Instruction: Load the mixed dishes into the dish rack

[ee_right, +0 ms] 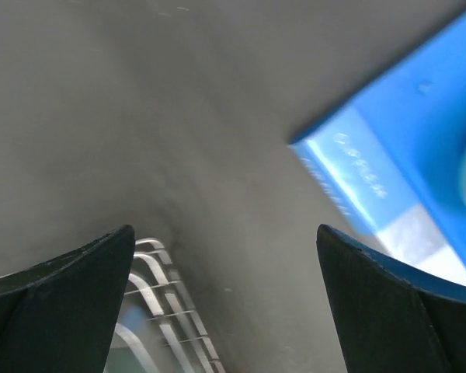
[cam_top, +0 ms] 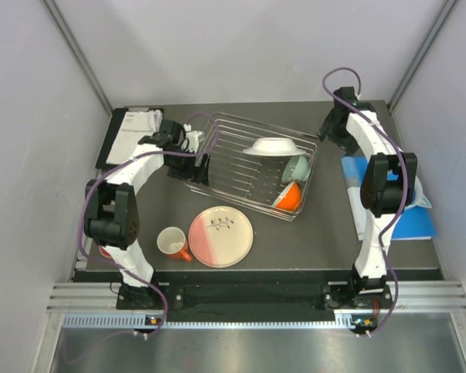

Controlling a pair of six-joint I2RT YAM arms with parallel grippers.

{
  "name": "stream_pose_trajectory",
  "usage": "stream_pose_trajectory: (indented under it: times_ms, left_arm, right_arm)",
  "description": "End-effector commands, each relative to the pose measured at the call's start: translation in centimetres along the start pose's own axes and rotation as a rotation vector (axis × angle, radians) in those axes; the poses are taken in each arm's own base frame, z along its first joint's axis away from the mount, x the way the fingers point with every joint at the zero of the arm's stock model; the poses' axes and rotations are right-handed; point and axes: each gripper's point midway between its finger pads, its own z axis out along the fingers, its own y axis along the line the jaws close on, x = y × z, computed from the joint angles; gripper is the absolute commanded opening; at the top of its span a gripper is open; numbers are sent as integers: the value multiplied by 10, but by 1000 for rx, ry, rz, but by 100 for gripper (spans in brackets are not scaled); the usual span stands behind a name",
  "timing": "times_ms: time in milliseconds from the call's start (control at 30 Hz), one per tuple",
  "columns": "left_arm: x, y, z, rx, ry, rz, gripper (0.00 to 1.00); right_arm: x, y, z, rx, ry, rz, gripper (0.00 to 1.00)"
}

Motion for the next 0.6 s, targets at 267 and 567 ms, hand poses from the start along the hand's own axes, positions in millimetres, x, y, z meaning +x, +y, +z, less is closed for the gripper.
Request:
stream_pose_trajectory:
  times_ms: [267, 567]
  left_arm:
    - [-44, -48, -8, 128, -131, 19, 99]
    - [-55, -32, -35, 33, -166, 39, 99]
  right_arm:
    - [-34, 87, -27, -259, -42, -18, 100]
    - [-127, 68, -93, -331, -279, 49, 100]
